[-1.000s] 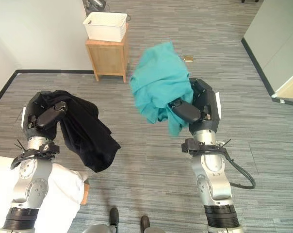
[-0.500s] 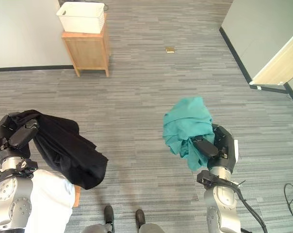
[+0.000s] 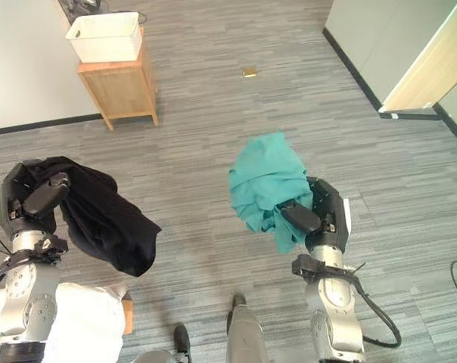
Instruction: Pick up bed clothes into laundry basket.
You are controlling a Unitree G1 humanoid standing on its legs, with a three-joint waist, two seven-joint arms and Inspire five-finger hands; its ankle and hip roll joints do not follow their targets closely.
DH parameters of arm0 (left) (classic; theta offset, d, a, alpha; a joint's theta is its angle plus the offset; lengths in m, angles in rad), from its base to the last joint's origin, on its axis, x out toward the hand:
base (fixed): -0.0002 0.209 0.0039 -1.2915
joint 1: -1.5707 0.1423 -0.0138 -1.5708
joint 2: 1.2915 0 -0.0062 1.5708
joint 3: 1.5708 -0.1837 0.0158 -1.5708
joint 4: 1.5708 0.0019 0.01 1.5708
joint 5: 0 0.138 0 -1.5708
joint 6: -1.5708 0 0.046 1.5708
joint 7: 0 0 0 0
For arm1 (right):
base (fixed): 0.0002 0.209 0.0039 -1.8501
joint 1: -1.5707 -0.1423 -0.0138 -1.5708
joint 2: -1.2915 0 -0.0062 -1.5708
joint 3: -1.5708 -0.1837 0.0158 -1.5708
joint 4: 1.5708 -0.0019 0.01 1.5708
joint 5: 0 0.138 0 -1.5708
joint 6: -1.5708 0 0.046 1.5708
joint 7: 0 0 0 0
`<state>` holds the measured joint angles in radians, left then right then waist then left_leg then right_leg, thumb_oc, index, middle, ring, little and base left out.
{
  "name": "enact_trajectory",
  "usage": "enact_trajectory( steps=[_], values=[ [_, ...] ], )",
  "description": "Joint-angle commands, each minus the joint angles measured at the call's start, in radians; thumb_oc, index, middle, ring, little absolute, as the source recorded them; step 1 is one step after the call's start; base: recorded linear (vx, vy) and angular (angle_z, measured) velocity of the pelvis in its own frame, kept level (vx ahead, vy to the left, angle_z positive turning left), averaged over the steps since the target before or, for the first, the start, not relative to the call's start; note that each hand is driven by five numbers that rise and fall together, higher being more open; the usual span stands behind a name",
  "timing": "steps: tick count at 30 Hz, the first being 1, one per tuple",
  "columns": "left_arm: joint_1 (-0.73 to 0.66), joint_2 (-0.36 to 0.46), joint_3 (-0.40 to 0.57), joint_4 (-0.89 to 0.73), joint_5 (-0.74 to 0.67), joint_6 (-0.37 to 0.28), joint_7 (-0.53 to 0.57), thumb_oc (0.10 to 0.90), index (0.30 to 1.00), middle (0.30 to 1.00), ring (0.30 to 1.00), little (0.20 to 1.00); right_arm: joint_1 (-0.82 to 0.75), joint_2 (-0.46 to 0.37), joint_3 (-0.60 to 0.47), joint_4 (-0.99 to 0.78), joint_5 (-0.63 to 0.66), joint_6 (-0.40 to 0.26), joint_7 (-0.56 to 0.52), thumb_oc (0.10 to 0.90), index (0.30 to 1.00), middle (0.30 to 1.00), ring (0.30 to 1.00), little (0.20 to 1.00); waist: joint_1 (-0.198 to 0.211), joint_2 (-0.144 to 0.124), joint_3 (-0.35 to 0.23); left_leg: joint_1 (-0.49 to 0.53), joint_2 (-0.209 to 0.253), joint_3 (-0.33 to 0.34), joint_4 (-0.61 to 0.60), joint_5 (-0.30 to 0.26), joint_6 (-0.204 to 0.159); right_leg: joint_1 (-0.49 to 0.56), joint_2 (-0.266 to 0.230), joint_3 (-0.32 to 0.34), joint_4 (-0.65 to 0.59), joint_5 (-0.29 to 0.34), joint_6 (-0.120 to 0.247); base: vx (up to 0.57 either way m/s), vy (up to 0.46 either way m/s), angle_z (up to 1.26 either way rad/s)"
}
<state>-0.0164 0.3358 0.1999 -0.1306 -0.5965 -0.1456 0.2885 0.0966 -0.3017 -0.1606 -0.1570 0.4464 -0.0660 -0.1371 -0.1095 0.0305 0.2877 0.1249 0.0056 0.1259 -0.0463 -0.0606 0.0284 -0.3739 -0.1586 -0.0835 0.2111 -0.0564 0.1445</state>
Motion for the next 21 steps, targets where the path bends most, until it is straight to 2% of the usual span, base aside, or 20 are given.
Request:
enact_trajectory(
  steps=[1,3,4,5,6,7,8,9,10,11,12,13,14,16,17,18,19,20,21],
  values=[
    [-0.125,0.077,0.027,-0.102,0.030,-0.149,-0.043,0.400,0.300,0.300,0.300,0.300,-0.098,-0.028,-0.084,-0.083,0.011,-0.143,-0.022,0.400,0.300,0.300,0.300,0.300,-0.056,0.001,-0.088,0.277,0.033,-0.085,0.002,-0.129,-0.071,0.067,0.032,-0.087,-0.161,0.202,0.033,0.45,-0.283,0.54],
    [-0.129,0.063,0.022,-0.100,0.014,-0.156,-0.055,0.400,0.300,0.300,0.300,0.300,-0.103,-0.041,-0.090,-0.084,0.021,-0.148,-0.020,0.400,0.300,0.300,0.300,0.300,-0.070,-0.005,-0.101,0.260,0.059,-0.103,0.104,-0.056,-0.111,0.096,0.044,-0.048,-0.142,0.209,0.004,0.43,-0.314,0.56],
    [-0.124,0.048,0.023,-0.099,0.005,-0.155,-0.058,0.400,0.300,0.300,0.300,0.300,-0.115,-0.048,-0.088,-0.078,0.031,-0.152,-0.018,0.400,0.300,0.300,0.300,0.300,-0.066,0.002,-0.104,0.228,0.079,-0.104,0.212,0.026,-0.141,0.128,0.077,-0.040,-0.121,0.180,-0.026,0.46,-0.370,0.51],
    [-0.120,0.033,0.019,-0.098,-0.006,-0.157,-0.057,0.400,0.300,0.300,0.300,0.300,-0.130,-0.061,-0.075,-0.064,0.033,-0.154,-0.026,0.400,0.300,0.300,0.300,0.300,-0.063,-0.001,-0.106,0.177,0.095,-0.119,0.352,0.118,-0.154,0.162,0.095,-0.035,-0.118,0.158,-0.053,0.48,-0.437,0.34],
    [-0.120,0.025,0.015,-0.100,-0.017,-0.153,-0.056,0.400,0.300,0.300,0.300,0.300,-0.138,-0.078,-0.074,-0.064,0.044,-0.153,-0.027,0.400,0.300,0.300,0.300,0.300,-0.054,-0.020,-0.103,0.086,0.110,-0.106,0.529,0.208,-0.164,0.212,0.097,-0.040,-0.128,0.131,-0.084,0.51,-0.542,-0.22],
    [-0.120,0.015,0.014,-0.101,-0.024,-0.148,-0.057,0.400,0.300,0.300,0.300,0.300,-0.145,-0.093,-0.069,-0.070,0.055,-0.157,-0.025,0.400,0.300,0.300,0.300,0.300,-0.043,-0.041,-0.096,0.001,0.120,-0.090,0.713,0.272,-0.176,0.265,0.102,-0.044,-0.154,0.114,-0.116,0.47,-0.580,-0.30],
    [-0.120,0.015,0.006,-0.101,-0.022,-0.142,-0.069,0.400,0.300,0.300,0.300,0.300,-0.150,-0.108,-0.068,-0.070,0.066,-0.159,-0.020,0.400,0.300,0.300,0.300,0.300,-0.016,-0.073,-0.075,-0.109,0.073,-0.102,0.934,0.263,-0.160,0.316,0.092,-0.021,-0.170,0.092,-0.143,0.44,-0.543,-0.18],
    [-0.120,0.014,0.003,-0.111,-0.025,-0.146,-0.078,0.400,0.300,0.300,0.300,0.300,-0.160,-0.124,-0.070,-0.057,0.073,-0.158,-0.019,0.400,0.300,0.300,0.300,0.300,0.011,-0.096,-0.053,-0.211,0.019,-0.102,1.117,0.216,-0.152,0.362,0.085,-0.013,-0.182,0.081,-0.154,0.43,-0.459,0.04],
    [-0.122,0.007,-0.012,-0.113,-0.026,-0.149,-0.071,0.400,0.300,0.300,0.300,0.300,-0.172,-0.134,-0.065,-0.039,0.078,-0.156,-0.035,0.400,0.300,0.300,0.300,0.300,0.031,-0.114,-0.033,-0.283,-0.018,-0.077,1.238,0.158,-0.157,0.403,0.084,-0.005,-0.189,0.065,-0.165,0.42,-0.373,-0.14],
    [-0.125,0.009,-0.019,-0.113,-0.033,-0.149,-0.070,0.400,0.300,0.300,0.300,0.300,-0.178,-0.135,-0.067,-0.037,0.089,-0.150,-0.043,0.400,0.300,0.300,0.300,0.300,0.042,-0.130,-0.031,-0.346,-0.029,-0.059,1.273,0.121,-0.144,0.425,0.079,0.006,-0.199,0.062,-0.162,0.48,-0.324,-0.24],
    [-0.122,0.002,-0.023,-0.102,-0.034,-0.146,-0.069,0.400,0.300,0.300,0.300,0.300,-0.175,-0.128,-0.064,-0.045,0.095,-0.149,-0.040,0.400,0.300,0.300,0.300,0.300,0.057,-0.135,-0.026,-0.403,-0.038,-0.042,1.278,0.080,-0.142,0.457,0.086,0.015,-0.204,0.053,-0.163,0.50,-0.250,-0.30],
    [-0.114,0.000,-0.027,-0.099,-0.030,-0.139,-0.074,0.400,0.300,0.300,0.300,0.300,-0.176,-0.124,-0.064,-0.043,0.097,-0.138,-0.030,0.400,0.300,0.300,0.300,0.300,0.081,-0.139,-0.031,-0.454,-0.053,-0.025,1.206,0.072,-0.136,0.480,0.087,0.026,-0.213,0.054,-0.157,0.74,-0.209,-0.39],
    [-0.098,0.003,-0.020,-0.098,-0.031,-0.137,-0.072,0.400,0.300,0.300,0.300,0.300,-0.171,-0.114,-0.060,-0.047,0.097,-0.136,-0.026,0.400,0.300,0.300,0.300,0.300,0.103,-0.134,-0.044,-0.518,-0.048,-0.012,1.036,0.098,-0.134,0.522,0.098,0.041,-0.222,0.036,-0.156,0.58,-0.134,-0.58],
    [-0.095,0.003,-0.021,-0.099,-0.031,-0.137,-0.072,0.400,0.300,0.300,0.300,0.300,-0.167,-0.114,-0.060,-0.048,0.097,-0.135,-0.026,0.400,0.300,0.300,0.300,0.300,0.112,-0.141,-0.046,-0.507,-0.051,-0.002,1.024,0.098,-0.136,0.525,0.091,0.050,-0.223,0.035,-0.156,0.42,-0.062,-0.68],
    [-0.087,0.009,-0.005,-0.099,-0.037,-0.147,-0.069,0.400,0.300,0.300,0.300,0.300,-0.166,-0.107,-0.057,-0.041,0.099,-0.143,-0.029,0.400,0.300,0.300,0.300,0.300,0.134,-0.125,-0.058,-0.509,0.002,0.018,0.750,0.140,-0.125,0.577,0.109,0.062,-0.223,-0.006,-0.155,0.69,-0.052,-0.63],
    [-0.076,0.009,0.002,-0.103,-0.038,-0.149,-0.070,0.400,0.300,0.300,0.300,0.300,-0.164,-0.106,-0.056,-0.036,0.092,-0.146,-0.034,0.400,0.300,0.300,0.300,0.300,0.141,-0.108,-0.072,-0.480,0.044,0.051,0.532,0.171,-0.110,0.597,0.122,0.058,-0.219,-0.034,-0.150,0.96,-0.040,-0.67],
    [-0.064,0.007,0.008,-0.102,-0.034,-0.152,-0.070,0.400,0.300,0.300,0.300,0.300,-0.152,-0.106,-0.057,-0.043,0.080,-0.148,-0.035,0.400,0.300,0.300,0.300,0.300,0.143,-0.091,-0.087,-0.444,0.066,0.110,0.336,0.192,-0.102,0.624,0.137,0.047,-0.220,-0.058,-0.139,1.02,-0.015,-0.52],
    [-0.063,0.007,0.022,-0.097,-0.017,-0.151,-0.057,0.400,0.300,0.300,0.300,0.300,-0.138,-0.111,-0.060,-0.040,0.052,-0.139,-0.030,0.400,0.300,0.300,0.300,0.300,0.145,-0.073,-0.116,-0.373,0.072,0.198,0.070,0.219,-0.090,0.679,0.151,0.025,-0.215,-0.093,-0.114,0.77,-0.008,-0.36],
    [-0.062,0.007,0.022,-0.098,-0.016,-0.151,-0.056,0.400,0.300,0.300,0.300,0.300,-0.137,-0.111,-0.060,-0.041,0.051,-0.138,-0.031,0.400,0.300,0.300,0.300,0.300,0.147,-0.076,-0.115,-0.357,0.065,0.203,0.048,0.228,-0.088,0.683,0.146,0.026,-0.215,-0.095,-0.111,0.72,-0.036,-0.21]
  ],
)
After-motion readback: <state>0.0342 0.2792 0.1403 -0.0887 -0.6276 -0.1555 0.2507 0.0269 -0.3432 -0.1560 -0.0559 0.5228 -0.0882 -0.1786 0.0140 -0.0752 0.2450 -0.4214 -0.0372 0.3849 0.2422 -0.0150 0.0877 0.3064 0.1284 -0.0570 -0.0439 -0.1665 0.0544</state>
